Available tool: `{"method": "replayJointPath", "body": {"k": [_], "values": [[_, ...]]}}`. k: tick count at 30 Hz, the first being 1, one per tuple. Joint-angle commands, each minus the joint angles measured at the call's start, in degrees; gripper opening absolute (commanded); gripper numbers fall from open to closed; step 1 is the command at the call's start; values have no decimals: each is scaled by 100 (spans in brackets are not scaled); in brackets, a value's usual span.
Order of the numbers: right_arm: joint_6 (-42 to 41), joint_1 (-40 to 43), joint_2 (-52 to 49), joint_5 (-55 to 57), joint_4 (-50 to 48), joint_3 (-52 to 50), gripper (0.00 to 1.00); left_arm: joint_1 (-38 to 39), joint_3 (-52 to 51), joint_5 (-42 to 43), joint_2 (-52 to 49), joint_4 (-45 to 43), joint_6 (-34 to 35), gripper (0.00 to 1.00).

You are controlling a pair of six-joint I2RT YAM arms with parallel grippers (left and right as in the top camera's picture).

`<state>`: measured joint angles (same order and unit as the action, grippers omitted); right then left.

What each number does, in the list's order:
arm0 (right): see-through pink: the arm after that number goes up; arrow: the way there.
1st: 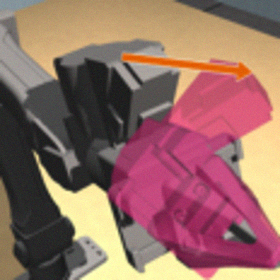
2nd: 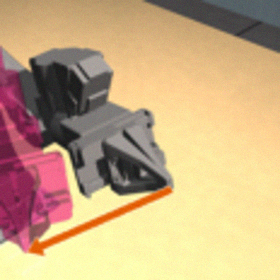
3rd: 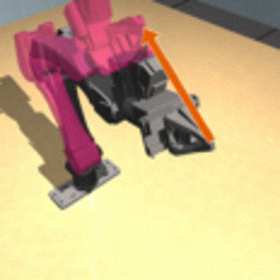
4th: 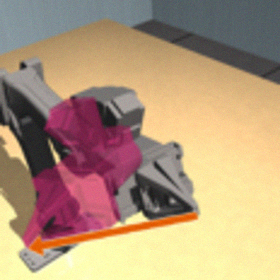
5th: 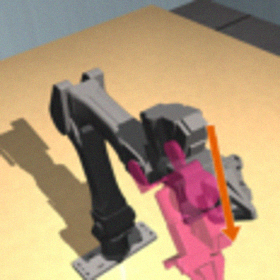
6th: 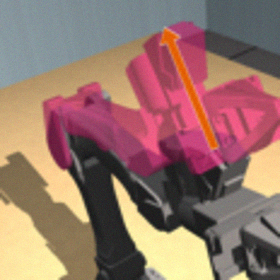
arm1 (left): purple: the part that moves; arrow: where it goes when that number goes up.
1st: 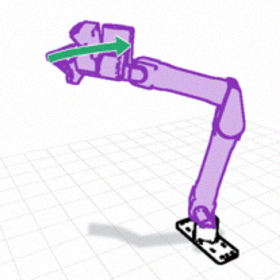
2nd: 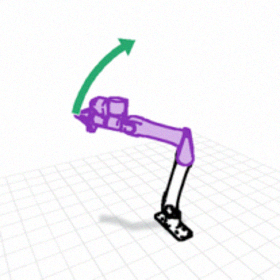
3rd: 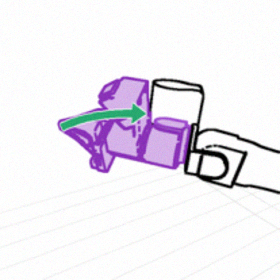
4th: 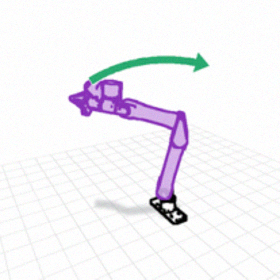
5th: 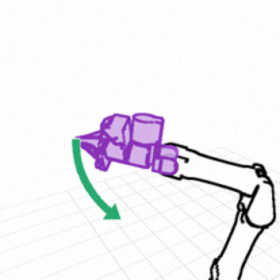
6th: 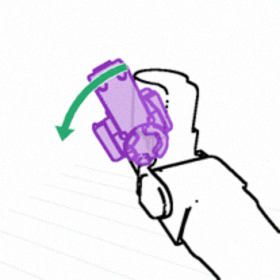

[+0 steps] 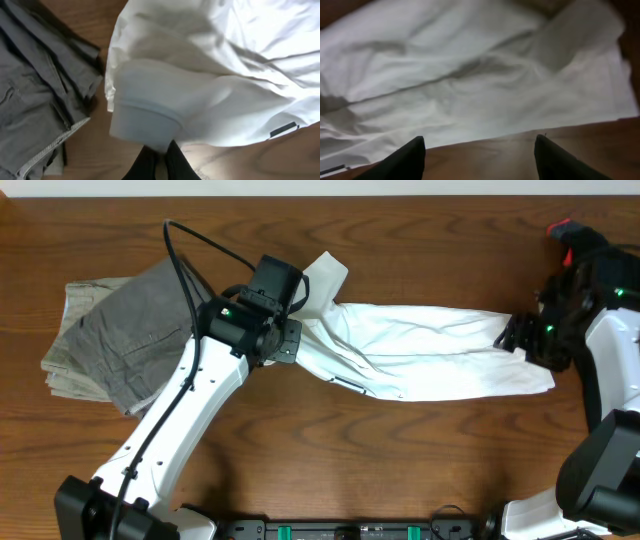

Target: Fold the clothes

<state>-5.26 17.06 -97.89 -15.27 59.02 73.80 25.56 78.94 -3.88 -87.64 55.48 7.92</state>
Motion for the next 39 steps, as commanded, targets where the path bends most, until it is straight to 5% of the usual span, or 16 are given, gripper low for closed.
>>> {"method": "replayJointPath", "body": {"k": [1, 11, 13, 16, 19, 25, 33, 39], "values": [[-592, -20, -37, 258, -332, -431, 68, -24, 66, -175, -11, 87, 94, 6], [-2199, -22, -37, 452, -2686, -1941, 63, -24, 66, -175, -11, 173, 92, 6], [-2461, -22, -37, 452, -3112, -2159, 51, -24, 66, -175, -11, 225, 92, 6], [-2601, -22, -37, 404, -3891, -2415, 9, -24, 66, -175, -11, 295, 92, 6], [-2334, 4, 26, -122, -4120, -2332, 1, -24, 66, -175, -7, 306, 90, 6], [-1517, 190, 887, -603, -2990, -1681, 1, -24, 72, -177, 153, 415, 87, 6], [-1438, 533, 2704, 533, -892, -754, 1, -24, 72, -173, 1078, 603, 92, 6], [-1438, 549, 3364, 949, -256, -243, 1, -24, 109, -175, 2020, 684, 79, 6]]}}
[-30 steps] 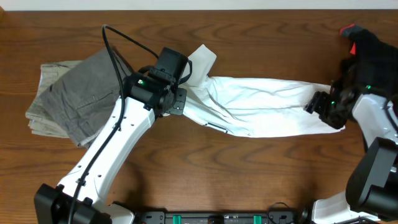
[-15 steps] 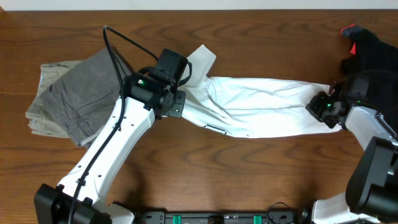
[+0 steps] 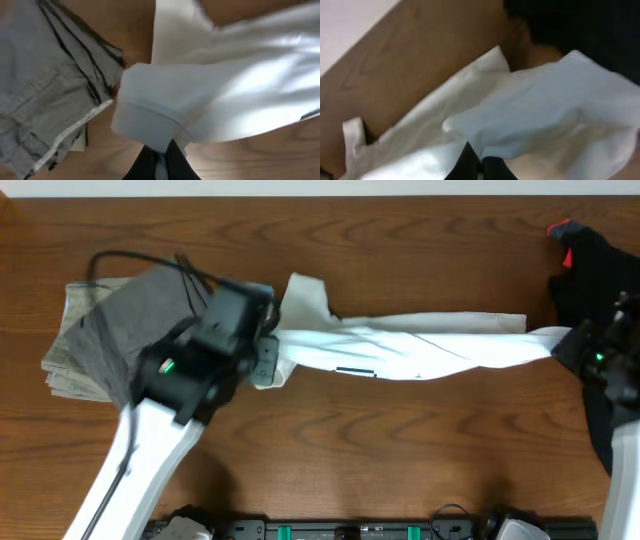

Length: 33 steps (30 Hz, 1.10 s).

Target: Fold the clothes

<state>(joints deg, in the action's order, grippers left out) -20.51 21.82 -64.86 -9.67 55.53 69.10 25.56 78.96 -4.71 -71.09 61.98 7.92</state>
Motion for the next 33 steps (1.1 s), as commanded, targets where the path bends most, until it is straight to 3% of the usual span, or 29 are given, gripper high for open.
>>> {"method": "replayJointPath", "body": {"k": [1, 6, 15, 21, 28, 29, 31, 32, 33], "values": [[87, 72, 59, 387, 153, 328, 1, -24, 140, -94, 483, 31, 68, 6], [90, 74, -79, 387, 221, 717, 1, -26, 603, -201, 868, -13, -173, 6], [105, 72, -175, 385, 146, 1469, 1, -26, 1355, -245, 643, -374, -389, 6], [85, 63, -754, 323, -109, 1469, 1, -192, 1355, -262, -170, -896, -496, 6], [90, 61, -2118, -514, -1473, 1469, 2, -931, 1355, -387, -1550, -2531, -490, 8], [87, 66, -2326, -586, -1663, 1469, 9, -1038, 1355, -378, -1711, -2717, -490, 15], [92, 81, -2594, -627, -1843, 1469, 16, -1198, 1370, -369, -1921, -2828, -490, 44], [92, 98, -2691, -636, -1847, 1469, 24, -1259, 1373, -369, -1967, -2771, -487, 62], [107, 114, -2745, -667, -1823, 1469, 33, -1292, 1373, -369, -1974, -2675, -487, 74]]}}
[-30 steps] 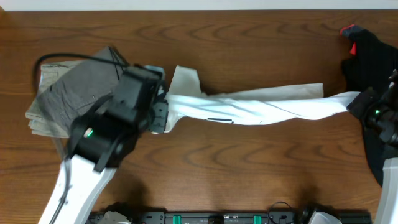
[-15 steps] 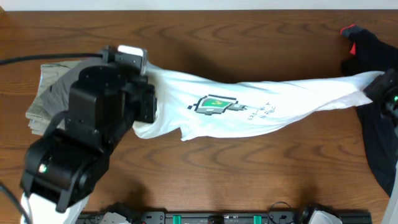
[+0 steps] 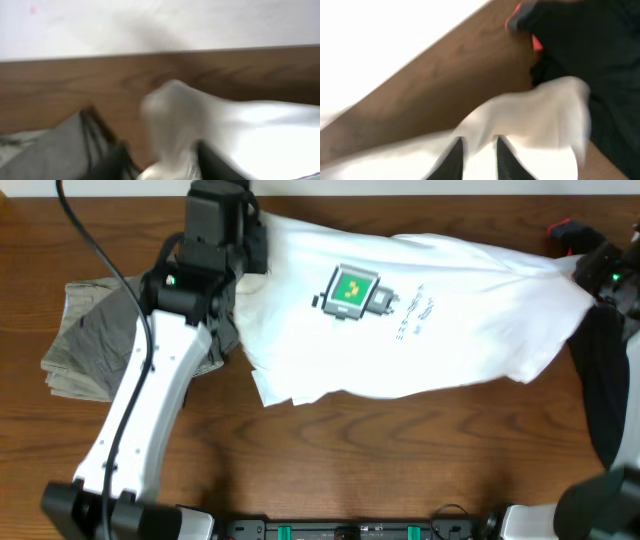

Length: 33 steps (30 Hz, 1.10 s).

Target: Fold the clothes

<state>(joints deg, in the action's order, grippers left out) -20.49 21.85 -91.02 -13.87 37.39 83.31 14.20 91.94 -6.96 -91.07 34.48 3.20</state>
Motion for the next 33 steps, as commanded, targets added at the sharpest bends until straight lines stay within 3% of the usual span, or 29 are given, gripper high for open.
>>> {"method": "replayJointPath", "body": {"k": [1, 2, 6, 10, 13, 23, 27, 29, 33], "values": [[186, 129, -164, -273, 33, 48, 44, -181, 74, -144, 28, 260, -17, 83], [262, 149, -168, -271, 114, 48, 51, -197, 74, -142, 61, 463, -13, 83], [496, 177, -144, -269, 549, 48, 59, -190, 68, 116, 138, 1902, 372, 86], [496, 173, -146, -271, 1132, 46, 62, -190, -260, 1069, 105, 2935, 599, 86], [601, 170, -146, -267, 1458, 46, 62, -190, -907, 1504, 105, 3038, 765, 85], [673, 170, -146, -269, 1926, 37, 63, -186, -3545, 2437, 105, 1261, 1043, 78], [732, 170, -146, -269, 1971, 31, 63, -186, -4094, 2450, 105, 396, 953, 77], [732, 170, -146, -269, 2000, 31, 63, -186, -4304, 2448, 105, 9, 909, 65], [734, 170, -146, -269, 2061, 26, 63, -184, -4572, 2450, 98, -385, 780, 63]]}}
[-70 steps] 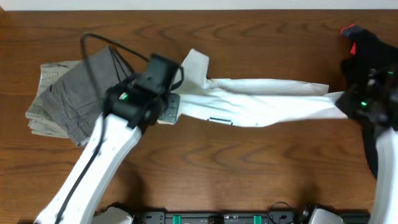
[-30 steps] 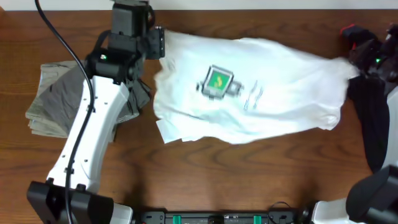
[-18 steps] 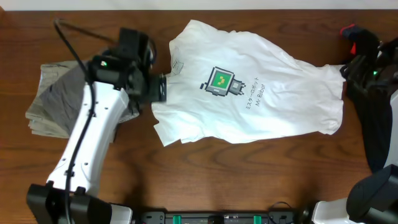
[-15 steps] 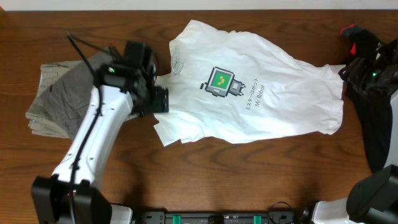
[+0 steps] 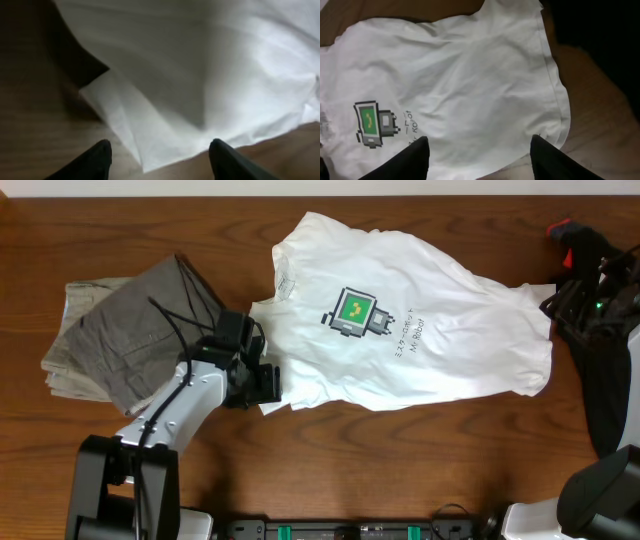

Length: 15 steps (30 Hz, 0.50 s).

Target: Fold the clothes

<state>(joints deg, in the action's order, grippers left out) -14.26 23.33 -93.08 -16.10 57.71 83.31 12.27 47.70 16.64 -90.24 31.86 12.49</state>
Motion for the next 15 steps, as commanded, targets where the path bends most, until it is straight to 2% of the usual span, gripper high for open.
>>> {"method": "replayJointPath", "body": {"k": [1, 8, 11, 13, 14, 15], "values": [[111, 22, 59, -46, 42, 26, 63, 9, -188, 90, 11, -160, -203, 61], [125, 22, 59, -46, 105, 26, 64, 118, -407, 87, -61, -304, -238, 56], [127, 22, 59, -46, 155, 26, 64, 243, -409, 85, -83, -398, -238, 38], [127, 22, 59, -44, 221, 26, 64, 321, -409, 87, -83, -529, -236, 14], [127, 22, 59, -44, 264, 24, 64, 358, -407, 87, -83, -579, -234, 6], [129, 22, 59, -44, 313, 24, 64, 378, -396, 87, -81, -588, -232, 6]]}}
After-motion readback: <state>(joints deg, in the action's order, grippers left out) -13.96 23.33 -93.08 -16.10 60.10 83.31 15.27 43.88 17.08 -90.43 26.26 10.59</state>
